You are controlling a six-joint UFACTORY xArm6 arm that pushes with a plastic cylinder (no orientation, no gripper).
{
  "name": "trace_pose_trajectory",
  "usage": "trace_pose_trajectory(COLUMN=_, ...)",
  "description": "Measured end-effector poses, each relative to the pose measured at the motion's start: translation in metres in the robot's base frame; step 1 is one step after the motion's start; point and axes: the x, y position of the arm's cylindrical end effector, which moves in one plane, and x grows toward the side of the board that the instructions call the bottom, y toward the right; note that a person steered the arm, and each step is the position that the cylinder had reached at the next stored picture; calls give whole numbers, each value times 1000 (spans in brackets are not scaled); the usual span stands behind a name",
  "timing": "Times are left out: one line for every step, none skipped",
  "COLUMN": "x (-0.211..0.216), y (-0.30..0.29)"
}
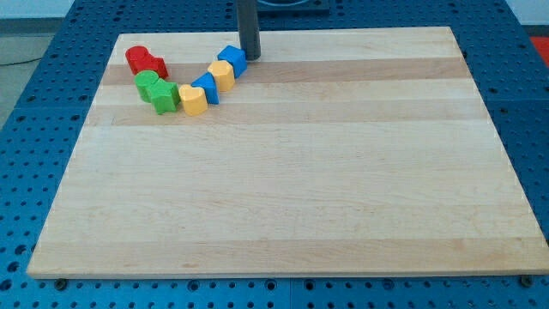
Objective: Go and point your hand at the bottom of the green star
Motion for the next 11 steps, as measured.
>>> trace_pose_trajectory(x=0, y=0)
trace_pose_trajectory(x=1, y=-3)
trace_pose_trajectory(x=6, y=-6)
trace_pose_trajectory(x=6, y=-6)
trace_pose_trajectory(x=6, y=-6)
trace_pose_trajectory(x=6, y=18)
trace_pose_trajectory(x=10, y=68)
trace_pose_trajectory(x=70, y=71)
trace_pose_trajectory(x=127, y=52)
trace_pose_trajectory(x=148, y=16)
trace_pose_trajectory(x=148, y=-22)
